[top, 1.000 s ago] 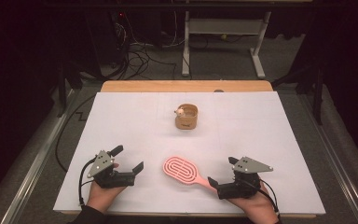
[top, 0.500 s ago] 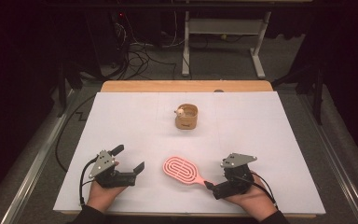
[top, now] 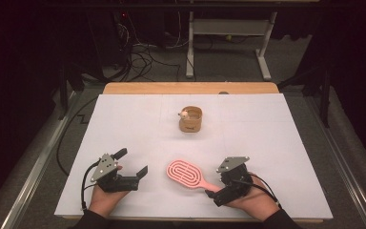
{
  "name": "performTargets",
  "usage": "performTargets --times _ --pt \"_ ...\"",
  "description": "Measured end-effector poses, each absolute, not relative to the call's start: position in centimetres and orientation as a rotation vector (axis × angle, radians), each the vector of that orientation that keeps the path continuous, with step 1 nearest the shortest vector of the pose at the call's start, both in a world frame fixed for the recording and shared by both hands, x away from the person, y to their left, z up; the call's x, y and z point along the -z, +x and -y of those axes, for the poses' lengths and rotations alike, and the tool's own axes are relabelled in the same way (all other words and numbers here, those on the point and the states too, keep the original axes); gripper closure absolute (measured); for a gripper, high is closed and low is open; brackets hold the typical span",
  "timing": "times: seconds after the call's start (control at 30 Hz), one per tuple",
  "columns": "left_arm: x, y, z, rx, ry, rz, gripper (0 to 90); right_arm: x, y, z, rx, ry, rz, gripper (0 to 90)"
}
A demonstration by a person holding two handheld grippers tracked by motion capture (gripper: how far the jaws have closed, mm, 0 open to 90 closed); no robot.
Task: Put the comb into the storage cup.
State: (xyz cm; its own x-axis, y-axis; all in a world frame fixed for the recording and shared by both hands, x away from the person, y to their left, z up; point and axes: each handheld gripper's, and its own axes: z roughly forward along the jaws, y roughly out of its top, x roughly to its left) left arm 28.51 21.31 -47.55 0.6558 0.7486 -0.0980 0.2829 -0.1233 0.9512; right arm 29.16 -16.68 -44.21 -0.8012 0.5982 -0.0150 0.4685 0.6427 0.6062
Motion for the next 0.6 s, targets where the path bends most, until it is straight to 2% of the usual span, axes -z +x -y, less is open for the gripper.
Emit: performTargets --times 0.13,0.6 --pt "47.6 28.6 -21.1 -0.467 1.708 -0.850 0.0 44.1 29.5 16.2 -0.875 0.855 -2.668 0.0" --pt "47.5 28.7 -21.0 -0.495 1.703 -0.831 0.0 43.9 30.4 14.1 -0.861 0.804 -2.700 0.0"
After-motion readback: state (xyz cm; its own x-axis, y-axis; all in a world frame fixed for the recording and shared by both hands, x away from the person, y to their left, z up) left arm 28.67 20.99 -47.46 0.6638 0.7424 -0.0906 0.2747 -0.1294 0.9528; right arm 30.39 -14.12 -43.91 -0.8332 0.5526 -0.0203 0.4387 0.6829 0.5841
